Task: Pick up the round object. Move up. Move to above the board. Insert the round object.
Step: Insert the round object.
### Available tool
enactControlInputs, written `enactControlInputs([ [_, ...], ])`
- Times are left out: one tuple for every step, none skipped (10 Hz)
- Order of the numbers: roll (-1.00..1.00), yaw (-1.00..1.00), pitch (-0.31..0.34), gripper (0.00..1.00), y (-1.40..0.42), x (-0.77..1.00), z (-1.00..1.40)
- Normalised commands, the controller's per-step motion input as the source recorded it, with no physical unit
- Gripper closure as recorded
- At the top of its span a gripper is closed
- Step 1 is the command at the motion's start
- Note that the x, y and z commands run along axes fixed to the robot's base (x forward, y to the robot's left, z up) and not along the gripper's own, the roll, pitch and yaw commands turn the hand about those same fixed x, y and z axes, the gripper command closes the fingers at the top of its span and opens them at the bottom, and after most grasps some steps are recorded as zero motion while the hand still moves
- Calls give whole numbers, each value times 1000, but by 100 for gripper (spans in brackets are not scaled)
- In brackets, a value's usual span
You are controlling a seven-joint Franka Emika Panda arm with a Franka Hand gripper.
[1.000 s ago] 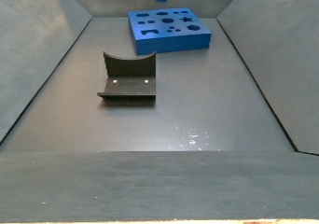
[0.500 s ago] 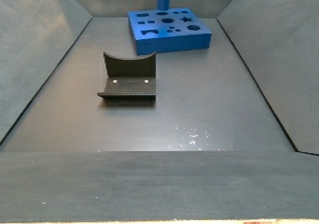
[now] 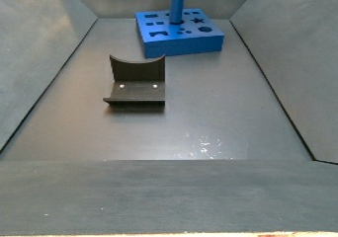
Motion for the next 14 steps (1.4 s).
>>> enactControlInputs([
  [60, 0, 0, 100, -260, -69, -234],
  [97, 0, 0, 100, -203, 0, -100],
  [11, 0, 0, 100, 0, 0, 0],
  [186, -234, 191, 100, 0, 0, -109],
  [137, -477, 254, 100, 9, 31, -331],
  [0, -483, 343, 100, 100, 69, -397],
  [-51, -420, 249, 100, 17, 20, -211],
  [-40, -51, 0, 100, 0, 20, -3],
  [0, 0, -3, 100, 0, 0, -157],
  [51, 0, 0, 100, -183, 0, -191],
  [29, 0, 177, 100, 0, 83, -203],
  [6, -340, 809, 100, 269, 357, -369],
  [-60, -591, 651, 100, 254, 223, -511],
  [-260, -677, 437, 100, 97, 220, -546],
])
